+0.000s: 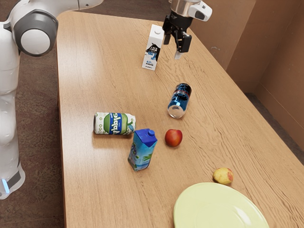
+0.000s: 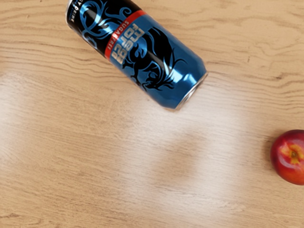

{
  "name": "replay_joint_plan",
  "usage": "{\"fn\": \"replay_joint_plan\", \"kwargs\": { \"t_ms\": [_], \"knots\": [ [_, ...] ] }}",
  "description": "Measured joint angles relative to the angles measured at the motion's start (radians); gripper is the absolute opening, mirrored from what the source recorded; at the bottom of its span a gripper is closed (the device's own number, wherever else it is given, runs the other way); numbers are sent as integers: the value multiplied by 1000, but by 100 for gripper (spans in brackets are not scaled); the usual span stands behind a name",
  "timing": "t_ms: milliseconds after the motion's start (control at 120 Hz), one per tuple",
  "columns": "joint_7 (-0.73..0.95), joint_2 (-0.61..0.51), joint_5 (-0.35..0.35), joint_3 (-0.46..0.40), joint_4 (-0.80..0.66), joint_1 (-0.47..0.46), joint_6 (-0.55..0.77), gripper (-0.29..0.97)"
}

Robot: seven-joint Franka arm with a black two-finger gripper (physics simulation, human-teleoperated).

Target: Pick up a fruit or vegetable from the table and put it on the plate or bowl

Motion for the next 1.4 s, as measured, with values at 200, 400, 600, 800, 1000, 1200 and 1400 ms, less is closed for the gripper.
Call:
{"fn": "replay_joint_plan", "kwargs": {
  "t_ms": [200, 400, 600, 800, 1000, 1200, 1400],
  "knots": [
    [-8, -4, -8, 0, 5, 6, -2, 68],
    [-13, -84, 4, -87, 188, 52, -36, 68],
    [-18, 25, -4, -138, 162, -15, -54, 68],
    [-21, 135, -8, -139, 136, -6, -57, 68],
    [-25, 159, -8, -138, 128, -12, -58, 68],
    [-25, 28, -33, -131, -217, -16, 69, 68],
    [-21, -41, -39, -139, -432, -15, 268, 68]
  ]
}}
